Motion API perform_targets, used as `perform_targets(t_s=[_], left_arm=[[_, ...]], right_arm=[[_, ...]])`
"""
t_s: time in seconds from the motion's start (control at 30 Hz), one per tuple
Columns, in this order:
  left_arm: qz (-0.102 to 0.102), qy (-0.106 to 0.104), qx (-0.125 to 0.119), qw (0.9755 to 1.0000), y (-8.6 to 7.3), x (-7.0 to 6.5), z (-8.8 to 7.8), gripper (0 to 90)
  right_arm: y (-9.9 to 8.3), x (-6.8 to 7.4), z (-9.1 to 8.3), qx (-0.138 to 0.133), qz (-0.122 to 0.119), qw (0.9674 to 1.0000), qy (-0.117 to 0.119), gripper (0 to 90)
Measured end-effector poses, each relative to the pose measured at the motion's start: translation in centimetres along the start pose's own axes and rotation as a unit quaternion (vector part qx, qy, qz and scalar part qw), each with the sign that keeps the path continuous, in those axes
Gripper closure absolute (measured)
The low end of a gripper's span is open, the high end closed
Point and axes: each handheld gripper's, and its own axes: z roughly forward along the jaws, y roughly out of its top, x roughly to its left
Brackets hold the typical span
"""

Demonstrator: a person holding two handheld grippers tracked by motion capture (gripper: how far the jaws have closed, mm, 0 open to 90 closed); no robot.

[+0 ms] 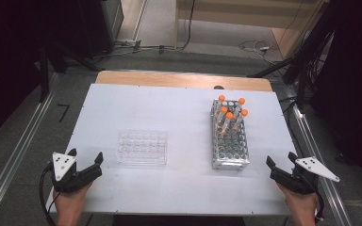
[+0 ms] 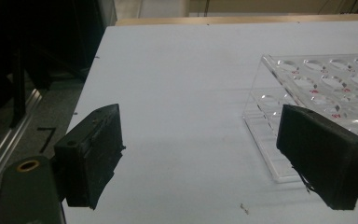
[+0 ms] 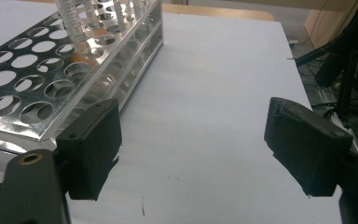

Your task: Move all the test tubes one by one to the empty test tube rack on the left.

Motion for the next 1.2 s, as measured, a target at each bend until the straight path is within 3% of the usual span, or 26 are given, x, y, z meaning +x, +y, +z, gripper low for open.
perform_targets(t_s=[1.2], left_arm=[[-0.003,0.005,-0.004,1.0000,0.0,-0.1,-0.1,14.3]], right_arm=[[0.4,1.2,0.4,0.000,-0.008,0.9998,0.017,17.6]])
